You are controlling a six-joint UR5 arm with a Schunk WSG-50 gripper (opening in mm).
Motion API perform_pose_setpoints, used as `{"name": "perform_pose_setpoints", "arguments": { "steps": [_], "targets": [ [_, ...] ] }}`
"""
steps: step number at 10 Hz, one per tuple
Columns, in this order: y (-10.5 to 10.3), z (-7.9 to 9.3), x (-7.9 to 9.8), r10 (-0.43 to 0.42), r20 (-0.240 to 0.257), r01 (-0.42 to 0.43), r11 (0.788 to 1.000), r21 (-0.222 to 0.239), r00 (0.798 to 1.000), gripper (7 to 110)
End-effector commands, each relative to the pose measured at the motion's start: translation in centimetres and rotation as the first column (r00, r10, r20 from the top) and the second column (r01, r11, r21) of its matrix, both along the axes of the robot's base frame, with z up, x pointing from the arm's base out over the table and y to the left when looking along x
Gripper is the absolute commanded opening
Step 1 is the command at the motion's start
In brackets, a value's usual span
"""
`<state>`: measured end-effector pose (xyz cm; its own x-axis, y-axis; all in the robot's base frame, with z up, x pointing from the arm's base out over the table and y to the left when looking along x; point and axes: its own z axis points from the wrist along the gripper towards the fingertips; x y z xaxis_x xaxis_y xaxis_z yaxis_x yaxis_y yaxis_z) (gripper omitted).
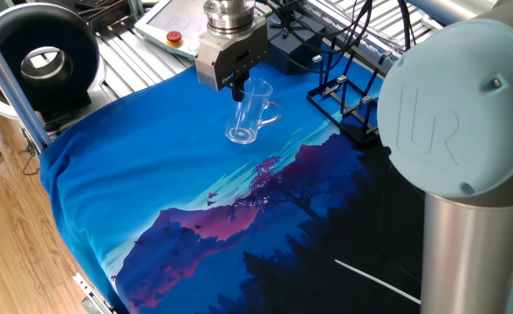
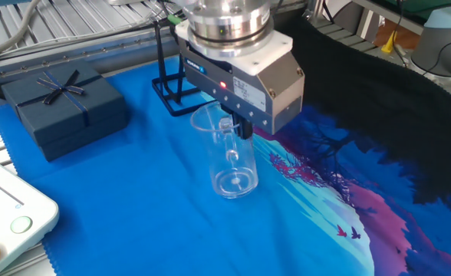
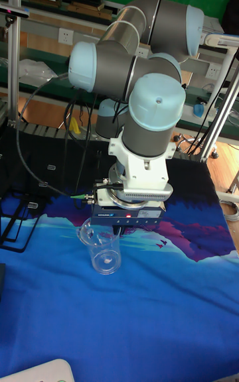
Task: Take the cup off the cup rack
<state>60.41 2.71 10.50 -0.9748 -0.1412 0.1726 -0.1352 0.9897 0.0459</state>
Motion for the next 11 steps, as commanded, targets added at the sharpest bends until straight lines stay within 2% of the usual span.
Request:
{"name": "perform_pose_setpoints", "arguments": {
  "steps": [1,3,6,9,10,11],
  "targets": [
    [-0.8,-0.2,0.2,0.024,0.006,-0.024,0.999,-0.026,1.000,7],
    [-1.4,-0.3,0.7,0.076,0.025,-0.075,0.996,-0.043,0.997,7],
    [-0.6,-0.4,1.6,0.080,0.061,-0.079,0.997,-0.013,0.995,7],
    [-2.1,-0.5,3.8,0.114,0.146,-0.103,0.992,-0.079,0.983,7],
    [-2.0,-0.5,4.0,0.106,0.151,-0.095,0.992,-0.078,0.983,7],
    [-1.8,-0.5,3.7,0.080,0.141,-0.071,0.995,-0.067,0.987,22]
  ]
}}
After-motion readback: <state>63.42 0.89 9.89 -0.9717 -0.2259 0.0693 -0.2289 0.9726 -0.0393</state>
